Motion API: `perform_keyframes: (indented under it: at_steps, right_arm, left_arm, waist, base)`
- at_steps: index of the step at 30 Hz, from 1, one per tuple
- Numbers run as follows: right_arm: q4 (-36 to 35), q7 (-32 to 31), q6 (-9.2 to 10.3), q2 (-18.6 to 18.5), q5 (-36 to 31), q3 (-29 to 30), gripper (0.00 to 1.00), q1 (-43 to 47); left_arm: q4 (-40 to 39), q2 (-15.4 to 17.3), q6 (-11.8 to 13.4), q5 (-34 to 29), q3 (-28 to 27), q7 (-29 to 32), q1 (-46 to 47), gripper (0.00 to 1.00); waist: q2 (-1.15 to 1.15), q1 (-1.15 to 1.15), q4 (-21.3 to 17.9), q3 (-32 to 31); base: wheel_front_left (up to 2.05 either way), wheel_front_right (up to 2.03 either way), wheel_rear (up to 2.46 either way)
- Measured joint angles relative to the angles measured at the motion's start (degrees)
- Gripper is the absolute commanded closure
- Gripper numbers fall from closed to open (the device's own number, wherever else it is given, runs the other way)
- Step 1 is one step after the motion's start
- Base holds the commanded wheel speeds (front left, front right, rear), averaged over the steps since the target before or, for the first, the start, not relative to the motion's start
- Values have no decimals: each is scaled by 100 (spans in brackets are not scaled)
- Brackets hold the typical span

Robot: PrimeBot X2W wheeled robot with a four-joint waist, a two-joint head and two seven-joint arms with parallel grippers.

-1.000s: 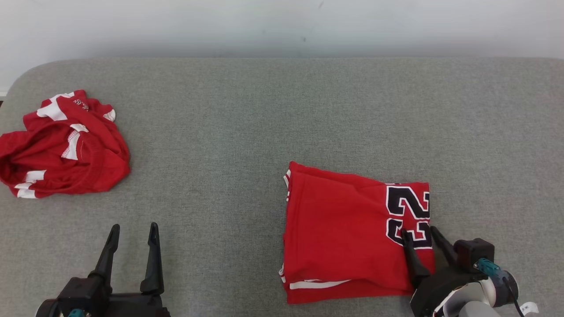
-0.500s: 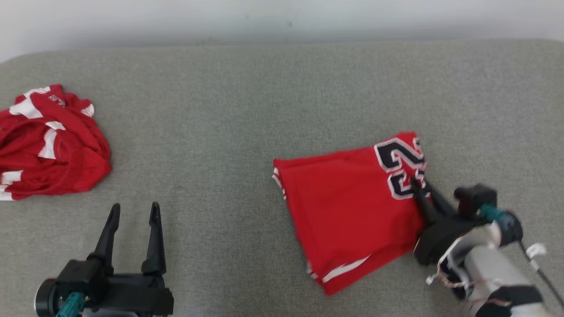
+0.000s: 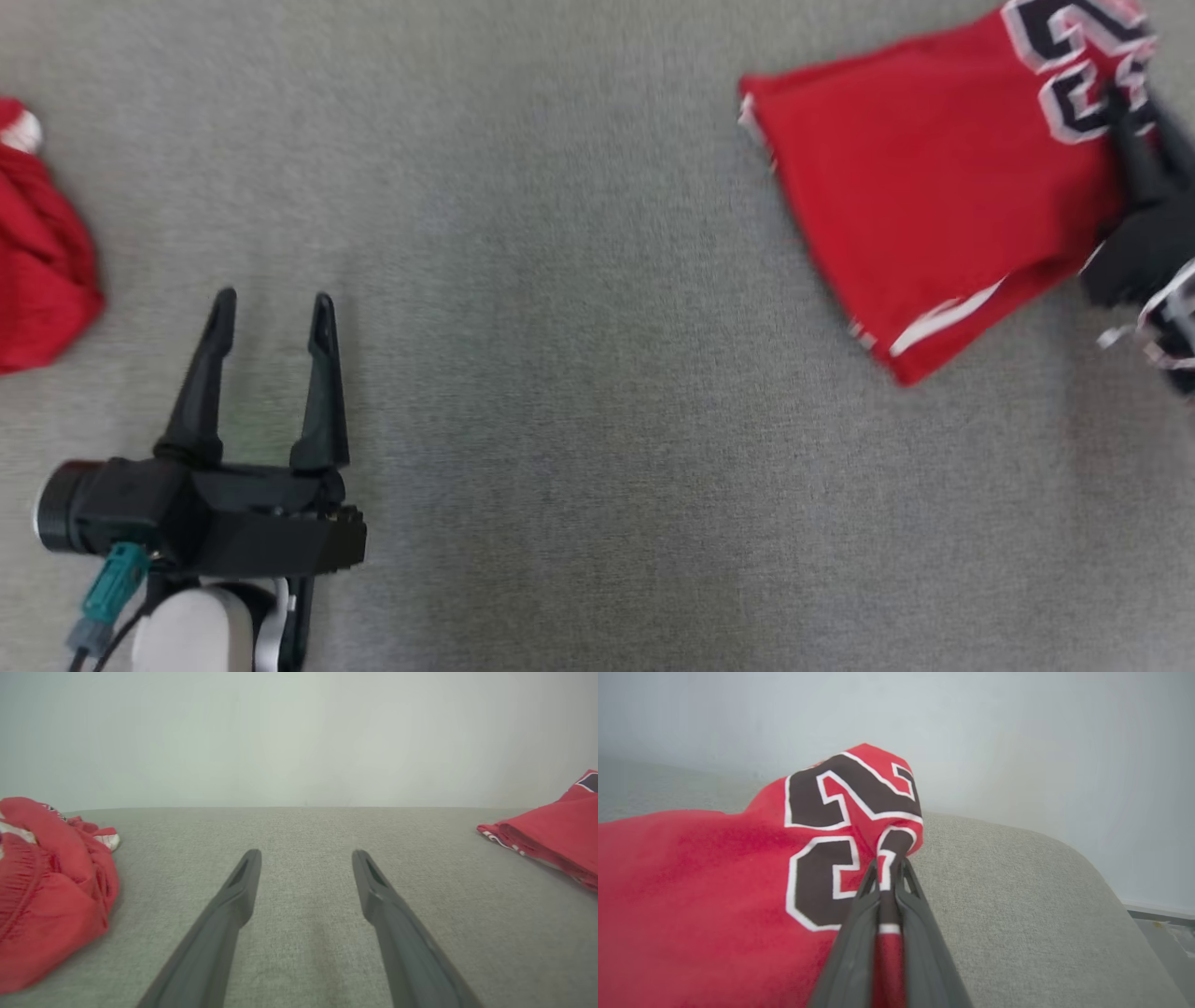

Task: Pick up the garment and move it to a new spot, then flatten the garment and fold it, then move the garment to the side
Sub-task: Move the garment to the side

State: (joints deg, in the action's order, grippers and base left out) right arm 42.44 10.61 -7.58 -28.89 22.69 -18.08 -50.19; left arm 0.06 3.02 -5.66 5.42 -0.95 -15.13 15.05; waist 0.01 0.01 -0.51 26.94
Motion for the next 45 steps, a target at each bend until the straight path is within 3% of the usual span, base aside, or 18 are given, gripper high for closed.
perform_keyframes:
  at_steps: [15,22,28,29,30,31,32,45]
  right_arm:
    - [-426,-318,0,-1494,89,89,100,-972]
    - [-673,-747,0,-2005,58,34,100,-1298]
    - [-615,-993,0,-2123,76,-68,100,-1574]
    - [-582,-1003,0,-2121,43,-104,78,-1617]
    - [-536,-988,0,-2118,7,-113,65,-1679]
    - [-489,-954,0,-2114,-35,-105,40,-1738]
    - [-428,-922,0,-2106,-71,-87,3,-1795]
    - [-146,37,0,-1759,-443,-29,0,-1679]
  left_arm:
    - [-883,404,-93,-285,-20,-7,308,0]
    - [-1221,432,-89,-291,-70,-33,212,0]
    - [-1314,416,-82,-318,-42,-51,217,0]
    - [-1315,409,-82,-318,-24,-51,226,0]
    - [-1315,402,-82,-318,-10,-52,235,0]
    - [-1314,394,-83,-318,2,-52,244,0]
    - [-1312,385,-83,-318,14,-52,253,0]
    - [-882,250,-82,-197,-47,-47,288,0]
  waist:
    - [0,-2,-803,1271]
    - [-2,-3,-1029,1532]
    - [-3,-4,-1012,1674]
    - [-3,-3,-996,1686]
    - [-2,-3,-977,1695]
    - [-2,-3,-958,1701]
    - [-2,-3,-940,1704]
    - [1,0,-848,1292]
  base:
    - [0,0,0]
    - [0,0,0]
    - [0,0,0]
    - [0,0,0]
    - [0,0,0]
    - [0,0,0]
    - [0,0,0]
    - [0,0,0]
